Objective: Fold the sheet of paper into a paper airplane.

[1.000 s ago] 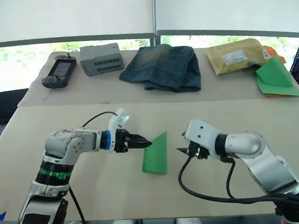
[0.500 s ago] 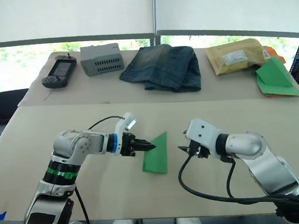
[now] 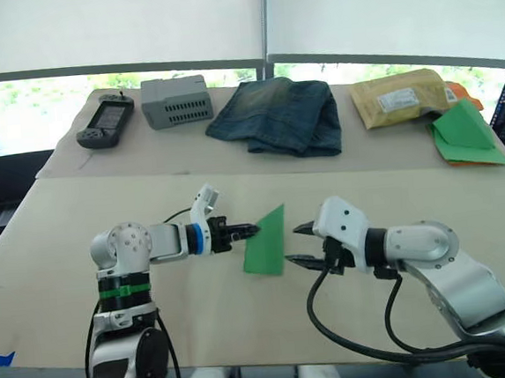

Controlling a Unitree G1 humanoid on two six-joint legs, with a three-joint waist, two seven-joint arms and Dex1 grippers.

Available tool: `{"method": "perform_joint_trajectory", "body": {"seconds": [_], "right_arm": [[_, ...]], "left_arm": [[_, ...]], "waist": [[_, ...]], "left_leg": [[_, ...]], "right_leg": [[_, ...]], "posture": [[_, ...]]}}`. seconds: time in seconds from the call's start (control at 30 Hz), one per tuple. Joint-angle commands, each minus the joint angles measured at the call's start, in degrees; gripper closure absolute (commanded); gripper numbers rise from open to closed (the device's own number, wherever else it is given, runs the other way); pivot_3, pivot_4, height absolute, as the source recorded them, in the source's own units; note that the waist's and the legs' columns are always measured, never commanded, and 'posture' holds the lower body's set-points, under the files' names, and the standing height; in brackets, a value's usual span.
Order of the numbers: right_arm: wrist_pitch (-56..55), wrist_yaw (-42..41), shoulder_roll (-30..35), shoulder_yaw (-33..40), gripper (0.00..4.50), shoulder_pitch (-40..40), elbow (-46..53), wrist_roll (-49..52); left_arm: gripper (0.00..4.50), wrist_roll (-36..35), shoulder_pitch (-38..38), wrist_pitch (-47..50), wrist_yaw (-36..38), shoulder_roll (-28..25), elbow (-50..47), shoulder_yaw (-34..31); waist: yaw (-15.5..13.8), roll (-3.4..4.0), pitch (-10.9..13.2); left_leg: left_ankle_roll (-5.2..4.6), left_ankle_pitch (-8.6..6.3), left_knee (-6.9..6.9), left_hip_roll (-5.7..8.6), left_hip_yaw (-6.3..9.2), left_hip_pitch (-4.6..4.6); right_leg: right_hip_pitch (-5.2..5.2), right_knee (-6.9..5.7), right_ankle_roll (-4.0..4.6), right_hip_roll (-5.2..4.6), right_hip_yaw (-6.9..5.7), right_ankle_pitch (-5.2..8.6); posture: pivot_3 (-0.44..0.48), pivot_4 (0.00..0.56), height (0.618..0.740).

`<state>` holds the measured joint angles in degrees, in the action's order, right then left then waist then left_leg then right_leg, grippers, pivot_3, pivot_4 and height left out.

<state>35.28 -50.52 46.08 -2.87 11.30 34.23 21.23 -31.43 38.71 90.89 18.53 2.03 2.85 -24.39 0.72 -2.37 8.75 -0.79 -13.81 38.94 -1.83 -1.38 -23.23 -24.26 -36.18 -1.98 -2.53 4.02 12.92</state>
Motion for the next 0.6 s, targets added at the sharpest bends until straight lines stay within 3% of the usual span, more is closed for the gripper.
{"method": "perform_joint_trajectory", "body": {"seconds": [0.03, 0.17, 0.43, 0.6], "right_arm": [[-2.0, -0.1, 0.5, 0.6, 1.79, 1.5, -0.3, -0.6], [-3.4, -0.2, 1.0, -0.2, 1.79, 1.7, -1.9, -2.1], [-3.8, -0.2, 1.4, -0.5, 1.79, 1.5, -2.7, -3.4], [-3.3, 0.1, 1.1, -0.8, 1.79, 1.5, -2.4, -3.9]], "left_arm": [[4.45, -0.8, 1.8, 1.6, -6.7, 5.2, -3.1, -7.3], [4.45, -1.2, 6.7, 1.6, -15.9, 15.0, -2.9, -22.5], [4.45, -5.1, 6.9, 1.6, -22.7, 18.3, -3.0, -23.5], [2.90, -11.6, 5.9, 1.6, -23.1, 13.6, -2.3, -19.8]], "waist": [[0.0, 0.00, 0.0], [0.6, -0.02, 0.0], [0.3, -0.03, 0.0], [0.1, -0.03, 0.0]], "left_leg": [[0.00, 0.00, 0.00, 0.01, 0.00, 0.00], [0.00, 0.00, -0.08, -0.02, 0.00, 0.08], [0.07, 0.03, -0.04, 0.04, 0.01, 0.10], [0.08, 0.03, -0.05, 0.03, 0.02, 0.07]], "right_leg": [[0.00, 0.00, 0.05, 0.00, 0.01, -0.03], [-0.01, -0.02, 0.18, 0.04, 0.05, -0.11], [0.08, 0.04, 0.07, -0.01, 0.05, -0.15], [0.02, 0.02, 0.15, 0.01, 0.05, -0.19]], "posture": [[0.000, 0.150, 0.734], [0.000, 0.150, 0.734], [0.000, 0.150, 0.734], [0.000, 0.150, 0.734]]}}
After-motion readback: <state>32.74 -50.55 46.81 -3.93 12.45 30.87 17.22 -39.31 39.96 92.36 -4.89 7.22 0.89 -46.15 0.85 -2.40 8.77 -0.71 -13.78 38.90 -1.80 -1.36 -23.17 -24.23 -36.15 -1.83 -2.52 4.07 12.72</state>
